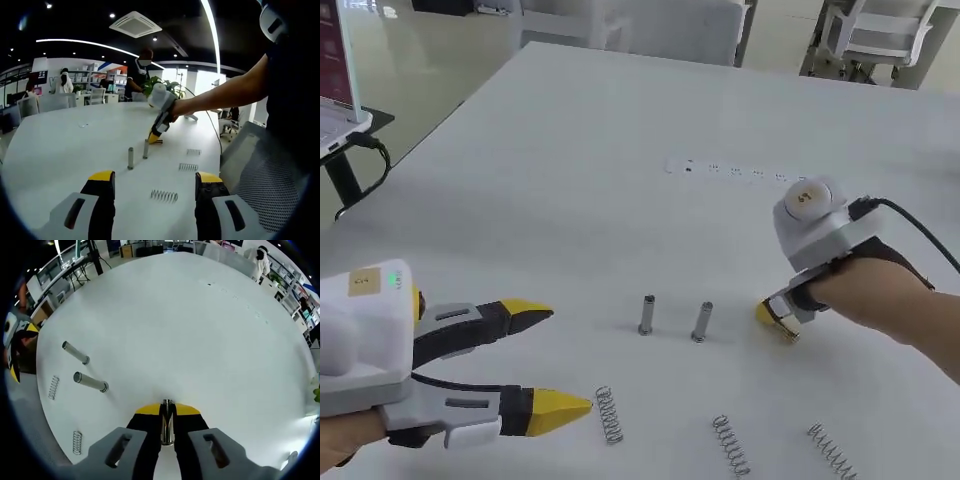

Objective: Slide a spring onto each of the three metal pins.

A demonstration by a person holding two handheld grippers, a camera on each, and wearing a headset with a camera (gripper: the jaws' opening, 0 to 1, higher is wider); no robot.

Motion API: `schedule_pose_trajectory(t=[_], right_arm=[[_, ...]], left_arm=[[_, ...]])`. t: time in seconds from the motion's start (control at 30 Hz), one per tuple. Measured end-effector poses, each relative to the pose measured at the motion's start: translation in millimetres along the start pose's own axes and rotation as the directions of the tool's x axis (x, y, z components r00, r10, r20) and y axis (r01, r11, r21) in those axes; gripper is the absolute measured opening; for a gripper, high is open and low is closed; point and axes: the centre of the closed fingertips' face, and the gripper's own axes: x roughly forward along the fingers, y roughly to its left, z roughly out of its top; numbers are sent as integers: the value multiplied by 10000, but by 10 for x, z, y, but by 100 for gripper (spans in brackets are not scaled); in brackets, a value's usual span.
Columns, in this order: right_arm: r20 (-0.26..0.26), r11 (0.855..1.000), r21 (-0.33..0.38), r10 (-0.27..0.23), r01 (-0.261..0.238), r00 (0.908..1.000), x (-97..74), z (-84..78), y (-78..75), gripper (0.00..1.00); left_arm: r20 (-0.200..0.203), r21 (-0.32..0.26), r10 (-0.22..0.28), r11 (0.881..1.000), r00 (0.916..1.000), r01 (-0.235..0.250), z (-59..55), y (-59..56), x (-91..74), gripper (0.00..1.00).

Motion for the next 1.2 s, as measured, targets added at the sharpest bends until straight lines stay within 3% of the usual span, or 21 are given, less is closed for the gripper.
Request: schedule_pose_trajectory(t=[0.6,1.2], right_arm=[[1154,10000,14,-8,7,9933,-377,1,76,5],[1943,10000,37,52,-60,9809,-460,-32,138,5]], left_arm=[[-14,163,-222,9996,9998,223,43,-67,34,60],[-57,264,-331,9991,9994,332,70,-118,61,59]])
